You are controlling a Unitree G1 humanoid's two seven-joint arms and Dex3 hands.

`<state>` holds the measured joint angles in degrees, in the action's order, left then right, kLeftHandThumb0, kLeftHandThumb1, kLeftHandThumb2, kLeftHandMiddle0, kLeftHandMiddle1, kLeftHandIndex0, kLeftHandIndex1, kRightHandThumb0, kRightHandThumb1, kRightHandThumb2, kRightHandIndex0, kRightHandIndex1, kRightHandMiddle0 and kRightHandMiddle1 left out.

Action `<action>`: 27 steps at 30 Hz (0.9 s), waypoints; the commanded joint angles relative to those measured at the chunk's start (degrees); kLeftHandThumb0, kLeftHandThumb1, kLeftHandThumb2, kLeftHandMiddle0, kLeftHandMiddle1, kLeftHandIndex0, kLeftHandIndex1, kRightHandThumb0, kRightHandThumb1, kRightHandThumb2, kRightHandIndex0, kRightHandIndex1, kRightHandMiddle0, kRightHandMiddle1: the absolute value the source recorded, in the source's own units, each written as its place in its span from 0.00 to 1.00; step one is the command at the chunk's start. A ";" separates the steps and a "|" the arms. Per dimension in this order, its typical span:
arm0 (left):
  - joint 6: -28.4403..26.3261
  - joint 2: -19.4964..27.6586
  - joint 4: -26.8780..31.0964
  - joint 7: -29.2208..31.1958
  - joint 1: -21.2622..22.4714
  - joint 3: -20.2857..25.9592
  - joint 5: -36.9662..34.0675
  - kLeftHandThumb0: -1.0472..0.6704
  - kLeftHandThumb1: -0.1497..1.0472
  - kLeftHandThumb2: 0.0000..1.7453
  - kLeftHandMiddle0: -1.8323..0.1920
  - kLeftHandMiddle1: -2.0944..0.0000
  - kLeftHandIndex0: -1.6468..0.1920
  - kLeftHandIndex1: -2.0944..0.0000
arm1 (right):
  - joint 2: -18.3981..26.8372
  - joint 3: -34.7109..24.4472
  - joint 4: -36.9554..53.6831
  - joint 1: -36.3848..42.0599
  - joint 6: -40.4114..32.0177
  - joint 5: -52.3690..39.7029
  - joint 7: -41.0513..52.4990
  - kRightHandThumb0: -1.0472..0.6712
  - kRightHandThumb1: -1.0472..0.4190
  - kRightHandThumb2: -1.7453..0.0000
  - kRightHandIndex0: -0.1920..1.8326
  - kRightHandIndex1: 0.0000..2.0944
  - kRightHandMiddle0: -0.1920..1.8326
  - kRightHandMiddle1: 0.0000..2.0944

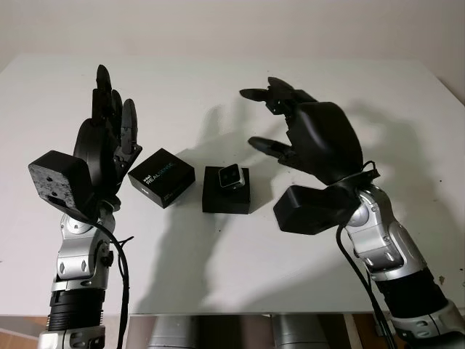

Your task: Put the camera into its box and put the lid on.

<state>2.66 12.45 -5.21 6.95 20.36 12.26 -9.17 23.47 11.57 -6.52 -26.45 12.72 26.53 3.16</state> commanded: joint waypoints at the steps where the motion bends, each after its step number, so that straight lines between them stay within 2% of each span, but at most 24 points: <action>1: 0.33 0.38 0.73 0.09 -0.27 -0.24 0.44 0.20 1.00 0.37 1.00 1.00 1.00 1.00 | 0.45 -0.68 -4.22 -2.00 2.67 -3.53 2.93 0.23 0.12 0.98 0.20 0.01 0.26 0.21; 5: 0.31 0.54 0.90 0.07 -0.38 -0.28 0.64 0.20 1.00 0.37 1.00 1.00 1.00 1.00 | 0.69 -0.53 -13.96 -4.88 8.22 -8.17 8.29 0.19 0.14 0.97 0.16 0.01 0.28 0.17; 11: 0.17 0.46 0.96 0.00 -0.43 -0.10 0.39 0.20 1.00 0.37 1.00 1.00 1.00 1.00 | 0.82 -0.49 -18.82 -6.90 7.80 -8.52 11.73 0.16 0.13 0.97 0.12 0.01 0.27 0.14; 15: -0.20 0.58 0.99 0.20 -0.33 -0.20 0.31 0.20 1.00 0.37 1.00 1.00 1.00 1.00 | 1.10 -0.20 -20.99 -7.71 7.98 -7.47 11.94 0.17 0.14 0.97 0.11 0.01 0.27 0.12; 21: -0.64 0.33 0.89 -0.26 -0.15 -0.17 0.27 0.20 1.00 0.36 1.00 1.00 1.00 1.00 | -0.64 -0.73 -26.41 -8.36 9.96 -8.30 9.61 0.23 0.16 0.97 0.14 0.03 0.30 0.11; 27: -0.84 0.60 0.98 -0.03 -0.23 -0.19 0.22 0.20 1.00 0.36 1.00 1.00 1.00 1.00 | -1.99 -0.55 -30.15 -8.92 12.14 -8.72 8.10 0.25 0.15 0.97 0.14 0.03 0.31 0.10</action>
<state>2.00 12.58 -5.18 6.78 20.23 12.16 -9.12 21.94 11.45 -35.97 -33.86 23.97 18.21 11.77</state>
